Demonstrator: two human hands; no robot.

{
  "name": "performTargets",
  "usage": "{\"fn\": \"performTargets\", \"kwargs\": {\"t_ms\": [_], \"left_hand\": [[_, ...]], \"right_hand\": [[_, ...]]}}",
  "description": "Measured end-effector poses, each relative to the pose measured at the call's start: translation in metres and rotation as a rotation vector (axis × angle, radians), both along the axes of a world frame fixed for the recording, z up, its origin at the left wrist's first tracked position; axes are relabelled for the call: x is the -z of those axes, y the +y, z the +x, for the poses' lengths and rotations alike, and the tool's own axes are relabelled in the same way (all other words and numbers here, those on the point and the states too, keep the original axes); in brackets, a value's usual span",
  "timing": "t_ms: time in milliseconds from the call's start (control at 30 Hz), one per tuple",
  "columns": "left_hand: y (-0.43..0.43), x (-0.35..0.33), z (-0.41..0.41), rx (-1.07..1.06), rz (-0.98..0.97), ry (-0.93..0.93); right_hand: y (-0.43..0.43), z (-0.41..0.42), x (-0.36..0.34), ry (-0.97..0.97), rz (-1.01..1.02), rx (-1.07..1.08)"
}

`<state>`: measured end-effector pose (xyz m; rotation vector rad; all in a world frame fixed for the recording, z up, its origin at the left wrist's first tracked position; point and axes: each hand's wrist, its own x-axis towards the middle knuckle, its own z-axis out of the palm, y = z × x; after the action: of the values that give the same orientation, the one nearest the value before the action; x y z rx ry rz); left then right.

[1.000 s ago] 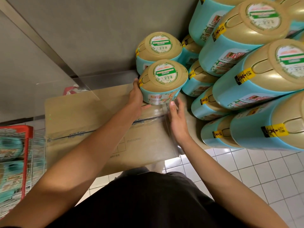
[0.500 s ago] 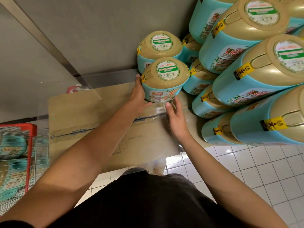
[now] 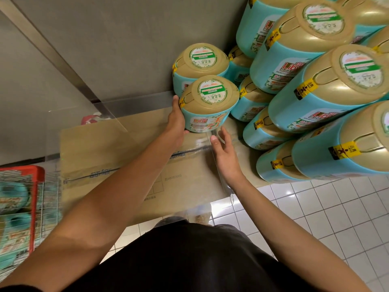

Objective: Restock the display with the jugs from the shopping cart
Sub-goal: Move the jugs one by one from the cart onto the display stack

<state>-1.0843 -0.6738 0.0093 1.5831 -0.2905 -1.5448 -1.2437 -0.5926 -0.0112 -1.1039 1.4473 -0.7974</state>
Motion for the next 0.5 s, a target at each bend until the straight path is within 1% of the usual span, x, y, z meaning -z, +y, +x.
{"fn": "performTargets", "kwargs": {"t_ms": [333, 500], "left_hand": [[0.004, -0.004, 0.012, 0.026, -0.028, -0.037], [0.009, -0.003, 0.018, -0.020, -0.035, -0.070]], "right_hand": [[0.013, 0.004, 0.001, 0.016, 0.034, 0.060], [0.018, 0.008, 0.001, 0.005, 0.038, 0.103]]}}
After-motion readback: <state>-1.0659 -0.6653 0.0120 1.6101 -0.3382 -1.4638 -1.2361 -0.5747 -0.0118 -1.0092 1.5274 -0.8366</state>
